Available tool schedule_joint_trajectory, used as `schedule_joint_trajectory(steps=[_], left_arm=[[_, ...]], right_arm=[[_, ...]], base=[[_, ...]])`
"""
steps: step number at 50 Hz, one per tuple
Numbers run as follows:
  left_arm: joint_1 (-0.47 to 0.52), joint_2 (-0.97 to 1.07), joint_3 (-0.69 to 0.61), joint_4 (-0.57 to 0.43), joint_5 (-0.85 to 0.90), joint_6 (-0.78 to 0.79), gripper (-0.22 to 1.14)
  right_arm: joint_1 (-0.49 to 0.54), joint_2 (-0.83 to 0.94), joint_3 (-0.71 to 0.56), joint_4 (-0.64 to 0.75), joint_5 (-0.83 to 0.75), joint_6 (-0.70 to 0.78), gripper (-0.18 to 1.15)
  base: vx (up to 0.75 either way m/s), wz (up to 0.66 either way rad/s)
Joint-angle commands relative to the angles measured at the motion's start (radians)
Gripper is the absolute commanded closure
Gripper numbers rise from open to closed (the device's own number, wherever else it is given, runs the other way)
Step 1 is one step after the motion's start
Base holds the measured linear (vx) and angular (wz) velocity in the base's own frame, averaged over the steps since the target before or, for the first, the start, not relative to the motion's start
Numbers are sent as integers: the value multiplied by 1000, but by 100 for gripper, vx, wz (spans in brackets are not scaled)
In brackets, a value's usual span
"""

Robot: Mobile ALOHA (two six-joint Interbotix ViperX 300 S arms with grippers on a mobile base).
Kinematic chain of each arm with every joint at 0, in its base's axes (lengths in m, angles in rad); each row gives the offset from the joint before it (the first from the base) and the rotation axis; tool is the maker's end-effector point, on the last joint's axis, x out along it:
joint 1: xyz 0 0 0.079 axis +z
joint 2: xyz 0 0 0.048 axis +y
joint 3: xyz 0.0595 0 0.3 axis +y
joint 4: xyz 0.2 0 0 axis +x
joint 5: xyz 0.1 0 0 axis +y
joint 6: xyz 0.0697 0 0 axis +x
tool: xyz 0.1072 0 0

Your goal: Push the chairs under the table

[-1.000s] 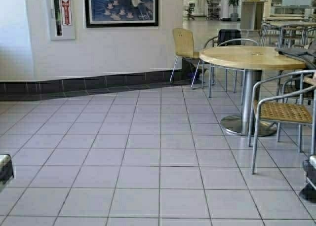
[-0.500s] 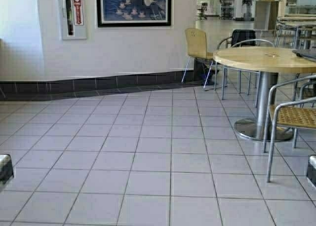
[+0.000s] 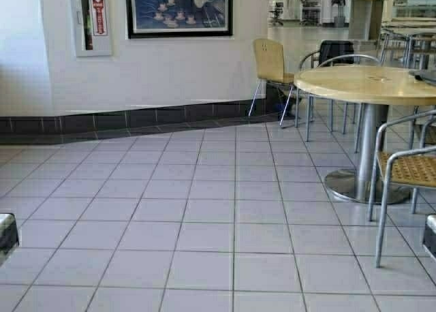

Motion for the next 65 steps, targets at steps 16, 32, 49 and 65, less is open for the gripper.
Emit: schedule_joint_trajectory(steps=[16,32,49,65], left_arm=[[0,14,-8,-2,-5,-26,88],[0,15,2,0,-5,-40,88],[2,21,-2,0,-5,-37,88],[0,23,-8,0,-5,-38,88]], right_arm=[[0,17,-20,2,-3,-2,93],[0,20,2,2,-3,3,93],[2,23,2,3,-3,9,93],[2,43,-2,3,-3,11,93]], base=[[30,23],[32,48],[29,61],[28,48]])
